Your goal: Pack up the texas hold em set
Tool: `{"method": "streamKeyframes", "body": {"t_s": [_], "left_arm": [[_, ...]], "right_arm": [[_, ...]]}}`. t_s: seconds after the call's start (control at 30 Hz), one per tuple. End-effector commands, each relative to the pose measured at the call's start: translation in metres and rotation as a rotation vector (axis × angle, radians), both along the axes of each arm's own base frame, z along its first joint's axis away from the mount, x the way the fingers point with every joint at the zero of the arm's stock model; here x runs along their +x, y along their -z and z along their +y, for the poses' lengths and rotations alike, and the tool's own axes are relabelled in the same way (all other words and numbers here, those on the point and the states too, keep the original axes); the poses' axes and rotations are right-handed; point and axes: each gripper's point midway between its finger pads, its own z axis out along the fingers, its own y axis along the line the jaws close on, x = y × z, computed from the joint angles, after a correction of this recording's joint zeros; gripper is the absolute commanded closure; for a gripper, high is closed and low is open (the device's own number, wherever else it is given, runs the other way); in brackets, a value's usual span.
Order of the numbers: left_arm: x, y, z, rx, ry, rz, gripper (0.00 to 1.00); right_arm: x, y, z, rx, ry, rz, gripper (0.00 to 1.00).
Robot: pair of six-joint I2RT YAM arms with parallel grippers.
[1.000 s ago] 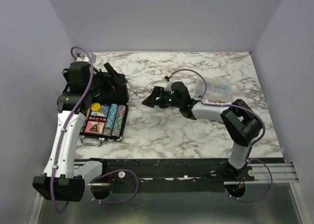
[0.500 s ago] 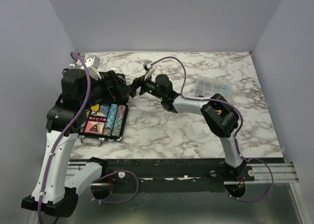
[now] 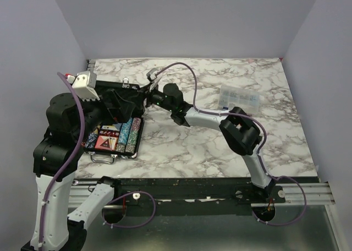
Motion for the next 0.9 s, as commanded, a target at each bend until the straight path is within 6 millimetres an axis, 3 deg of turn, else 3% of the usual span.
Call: {"method": "streamKeyframes", "body": {"t_s": [0.0, 0.17, 0.27, 0.5, 0.63, 0.87], "left_arm": [[-0.004, 0.016, 0.008, 0.05, -0.023, 0.038, 0.02], [-0.01, 0.019, 0.011, 0.054, -0.035, 0.037, 0.02], [-0.014, 0.022, 0.015, 0.056, -0.048, 0.035, 0.01], [-0.021, 0.036, 0.023, 0.075, -0.081, 0.037, 0.02], [-0.02, 0.044, 0.028, 0.091, -0.104, 0.054, 0.02], [-0.016, 0.061, 0.027, 0.083, -0.119, 0.099, 0.02]], "right_arm": [[-0.012, 0.009, 0.024, -0.083, 0.009, -0.065, 0.38], [-0.031, 0.013, 0.035, -0.139, 0.077, -0.084, 0.47], [-0.053, 0.019, 0.037, -0.149, 0.084, -0.056, 0.49], [-0.102, 0.048, 0.032, -0.213, 0.092, -0.057, 0.46], [-0.115, 0.062, 0.028, -0.259, 0.125, -0.063, 0.39], [-0.132, 0.07, 0.019, -0.279, 0.109, -0.004, 0.34]]}}
